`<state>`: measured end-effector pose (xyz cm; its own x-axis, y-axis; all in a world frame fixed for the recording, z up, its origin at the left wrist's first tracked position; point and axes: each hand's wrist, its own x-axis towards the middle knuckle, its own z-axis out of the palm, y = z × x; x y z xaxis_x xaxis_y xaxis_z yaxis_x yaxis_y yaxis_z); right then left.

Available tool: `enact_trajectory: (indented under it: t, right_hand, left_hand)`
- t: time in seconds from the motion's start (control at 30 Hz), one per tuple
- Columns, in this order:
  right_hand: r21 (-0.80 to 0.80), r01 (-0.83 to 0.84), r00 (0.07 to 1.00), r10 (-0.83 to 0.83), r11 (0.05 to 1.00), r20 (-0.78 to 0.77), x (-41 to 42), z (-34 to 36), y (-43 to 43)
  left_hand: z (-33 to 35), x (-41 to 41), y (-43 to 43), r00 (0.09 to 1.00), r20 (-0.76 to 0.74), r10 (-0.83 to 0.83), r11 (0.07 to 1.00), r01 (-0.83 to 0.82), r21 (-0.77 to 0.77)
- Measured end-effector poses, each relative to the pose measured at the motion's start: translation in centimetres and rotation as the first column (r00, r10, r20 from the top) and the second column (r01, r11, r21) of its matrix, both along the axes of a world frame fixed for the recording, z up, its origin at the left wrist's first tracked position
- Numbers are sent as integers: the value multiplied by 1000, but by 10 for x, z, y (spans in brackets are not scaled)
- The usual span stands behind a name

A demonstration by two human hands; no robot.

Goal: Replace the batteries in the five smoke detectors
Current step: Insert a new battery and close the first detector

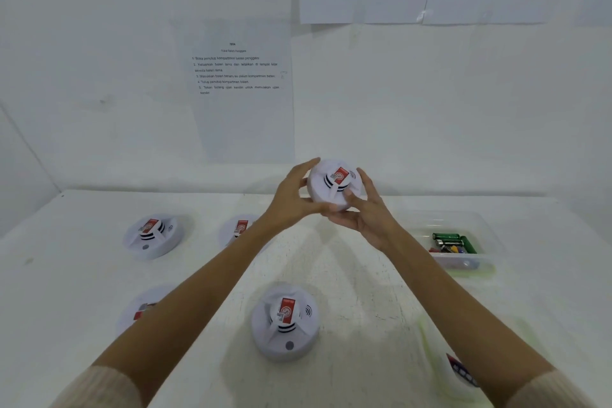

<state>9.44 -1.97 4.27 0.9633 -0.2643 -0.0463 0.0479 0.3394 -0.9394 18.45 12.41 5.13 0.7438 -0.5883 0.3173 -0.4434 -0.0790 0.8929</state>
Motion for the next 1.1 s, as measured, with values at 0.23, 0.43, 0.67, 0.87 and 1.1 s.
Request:
enact_trajectory:
  t: [0.23,0.43,0.67,0.87,1.1]
  right_hand:
    - [-424,-46,999,33,905,-38,-10,9,-16]
    - [-563,-129,991,92,817,-93,-5,12,-16]
    - [-642,-88,996,56,762,-70,-1,3,-11]
    - [-748,-19,1000,12,663,-14,3,5,-11]
    - [-720,-26,999,4,694,-31,12,3,-9]
  left_hand:
    - [6,18,20,996,-65,-56,997,59,49]
    - [2,18,19,987,-60,-151,980,158,125]
    - [-3,21,16,979,65,-194,957,174,232]
    - [-3,25,17,968,64,-243,936,217,279]
    - [-5,26,13,963,144,-227,941,179,286]
